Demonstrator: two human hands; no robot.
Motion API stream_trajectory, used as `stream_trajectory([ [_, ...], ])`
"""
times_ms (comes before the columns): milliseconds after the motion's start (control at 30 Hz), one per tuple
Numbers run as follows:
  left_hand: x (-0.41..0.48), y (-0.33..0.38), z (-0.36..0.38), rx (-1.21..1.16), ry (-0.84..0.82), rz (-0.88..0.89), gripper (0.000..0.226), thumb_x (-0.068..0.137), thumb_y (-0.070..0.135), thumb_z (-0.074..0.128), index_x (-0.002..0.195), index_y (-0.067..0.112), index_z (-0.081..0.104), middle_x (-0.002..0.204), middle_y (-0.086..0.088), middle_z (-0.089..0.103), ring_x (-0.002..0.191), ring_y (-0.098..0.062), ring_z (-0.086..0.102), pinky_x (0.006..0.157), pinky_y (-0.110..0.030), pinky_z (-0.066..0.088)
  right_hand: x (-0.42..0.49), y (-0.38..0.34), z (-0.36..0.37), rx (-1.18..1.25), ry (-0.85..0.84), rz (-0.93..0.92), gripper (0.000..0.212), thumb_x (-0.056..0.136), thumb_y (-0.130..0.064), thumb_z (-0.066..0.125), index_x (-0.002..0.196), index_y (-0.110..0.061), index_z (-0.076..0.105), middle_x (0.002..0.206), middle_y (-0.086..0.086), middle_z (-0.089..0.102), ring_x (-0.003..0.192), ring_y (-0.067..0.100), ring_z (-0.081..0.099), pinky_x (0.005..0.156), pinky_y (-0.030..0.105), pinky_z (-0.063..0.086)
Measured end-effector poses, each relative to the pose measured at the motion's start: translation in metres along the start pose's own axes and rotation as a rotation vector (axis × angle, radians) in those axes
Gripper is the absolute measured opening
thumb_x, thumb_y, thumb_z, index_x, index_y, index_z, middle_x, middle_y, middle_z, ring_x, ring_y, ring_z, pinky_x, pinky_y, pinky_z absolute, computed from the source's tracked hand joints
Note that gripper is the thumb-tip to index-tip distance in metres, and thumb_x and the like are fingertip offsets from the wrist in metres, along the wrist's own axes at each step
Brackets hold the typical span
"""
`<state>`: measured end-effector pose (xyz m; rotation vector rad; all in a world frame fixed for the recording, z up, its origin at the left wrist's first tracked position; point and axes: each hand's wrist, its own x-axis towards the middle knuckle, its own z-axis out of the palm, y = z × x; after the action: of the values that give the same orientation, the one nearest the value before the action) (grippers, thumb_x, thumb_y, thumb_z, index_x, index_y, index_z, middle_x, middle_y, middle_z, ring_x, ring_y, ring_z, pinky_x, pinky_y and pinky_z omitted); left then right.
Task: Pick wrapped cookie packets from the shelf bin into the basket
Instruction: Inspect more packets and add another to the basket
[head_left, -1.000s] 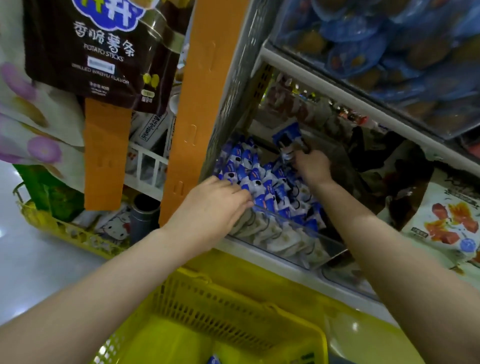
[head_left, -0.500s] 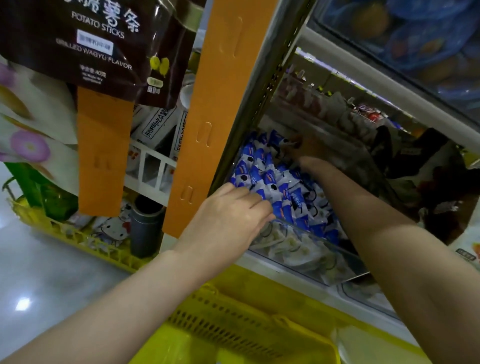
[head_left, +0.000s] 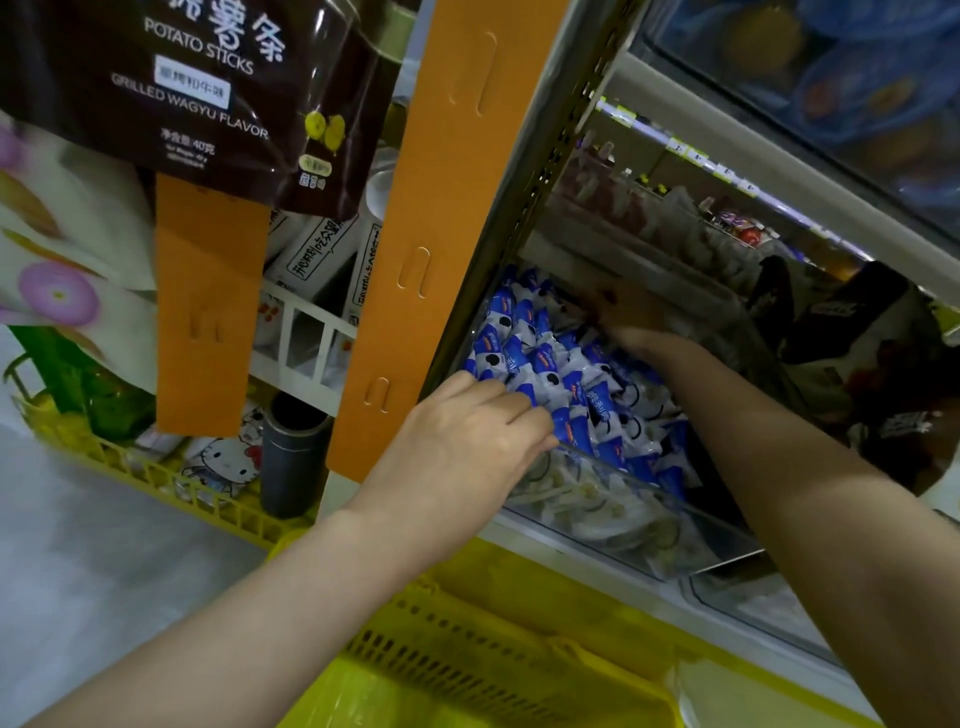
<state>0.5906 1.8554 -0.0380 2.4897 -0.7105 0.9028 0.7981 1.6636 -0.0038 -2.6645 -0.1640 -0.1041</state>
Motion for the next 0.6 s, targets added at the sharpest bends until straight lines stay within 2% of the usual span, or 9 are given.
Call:
stream_trajectory([
  [67, 0.0, 0.0, 0.0, -0.003, 0.003, 0.005, 0.031, 0.09, 0.024, 0.038, 0.075, 0.017, 0.065, 0.066, 0.004, 0.062, 0.063, -0.016, 0.057, 0.066, -0.026, 0.039, 0.0, 0.008, -0.008, -0.024, 0.167, 0.012, 0.032, 0.099, -0.028, 0.037, 0.101, -0.007, 0.061, 0.098, 0.015, 0.062, 0.078, 0.022, 0.057, 0.069, 0.032, 0.044],
  [133, 0.0, 0.0, 0.001, -0.003, 0.001, 0.007, 0.031, 0.09, 0.024, 0.038, 0.076, 0.017, 0.065, 0.066, 0.004, 0.062, 0.064, -0.016, 0.058, 0.065, -0.027, 0.041, -0.001, 0.013, -0.012, -0.08, 0.188, 0.052, 0.033, 0.098, -0.026, 0.04, 0.105, -0.002, 0.061, 0.103, 0.02, 0.062, 0.086, 0.03, 0.058, 0.079, 0.04, 0.047],
  [233, 0.0, 0.0, 0.0, 0.004, -0.005, 0.006, 0.031, 0.09, 0.024, 0.038, 0.076, 0.017, 0.064, 0.067, 0.004, 0.062, 0.064, -0.015, 0.058, 0.065, -0.027, 0.042, -0.002, 0.014, -0.007, -0.121, 0.026, 0.115, 0.031, 0.095, -0.031, 0.047, 0.105, -0.005, 0.062, 0.094, 0.014, 0.061, 0.069, 0.018, 0.053, 0.064, 0.028, 0.041],
  [333, 0.0, 0.0, 0.0, 0.003, -0.009, -0.001, 0.031, 0.09, 0.025, 0.038, 0.076, 0.018, 0.064, 0.066, 0.005, 0.062, 0.063, -0.014, 0.057, 0.064, -0.027, 0.042, 0.001, 0.009, -0.001, -0.111, -0.029, 0.159, 0.034, 0.091, -0.035, 0.056, 0.104, -0.005, 0.063, 0.084, 0.008, 0.058, 0.06, 0.011, 0.046, 0.053, 0.023, 0.034],
  [400, 0.001, 0.001, -0.001, -0.002, -0.021, -0.006, 0.031, 0.089, 0.025, 0.038, 0.076, 0.018, 0.064, 0.066, 0.005, 0.063, 0.064, -0.014, 0.058, 0.064, -0.026, 0.042, 0.002, 0.007, -0.001, -0.101, -0.047, 0.173, 0.035, 0.09, -0.031, 0.057, 0.109, -0.001, 0.062, 0.086, 0.009, 0.06, 0.063, 0.013, 0.049, 0.056, 0.023, 0.037],
  [467, 0.001, 0.001, -0.002, -0.012, -0.032, -0.012, 0.031, 0.089, 0.025, 0.038, 0.076, 0.018, 0.065, 0.067, 0.005, 0.063, 0.064, -0.014, 0.058, 0.064, -0.026, 0.042, 0.003, 0.006, -0.002, -0.073, -0.044, 0.185, 0.033, 0.089, -0.028, 0.059, 0.109, -0.001, 0.063, 0.101, 0.016, 0.064, 0.064, 0.014, 0.051, 0.056, 0.022, 0.039],
  [533, 0.0, 0.002, -0.003, -0.019, -0.043, -0.02, 0.032, 0.09, 0.026, 0.037, 0.077, 0.019, 0.065, 0.068, 0.005, 0.063, 0.065, -0.014, 0.059, 0.065, -0.027, 0.041, 0.001, 0.004, -0.002, -0.042, -0.031, 0.188, 0.029, 0.088, -0.025, 0.061, 0.107, -0.003, 0.064, 0.106, 0.017, 0.064, 0.063, 0.01, 0.05, 0.053, 0.019, 0.038],
  [600, 0.001, 0.003, -0.003, -0.026, -0.047, -0.03, 0.032, 0.09, 0.026, 0.036, 0.077, 0.019, 0.065, 0.068, 0.005, 0.063, 0.066, -0.014, 0.058, 0.066, -0.027, 0.042, -0.002, 0.001, -0.001, -0.015, 0.014, 0.17, 0.025, 0.087, -0.021, 0.062, 0.107, -0.006, 0.065, 0.108, 0.014, 0.064, 0.072, 0.012, 0.054, 0.061, 0.02, 0.042],
])
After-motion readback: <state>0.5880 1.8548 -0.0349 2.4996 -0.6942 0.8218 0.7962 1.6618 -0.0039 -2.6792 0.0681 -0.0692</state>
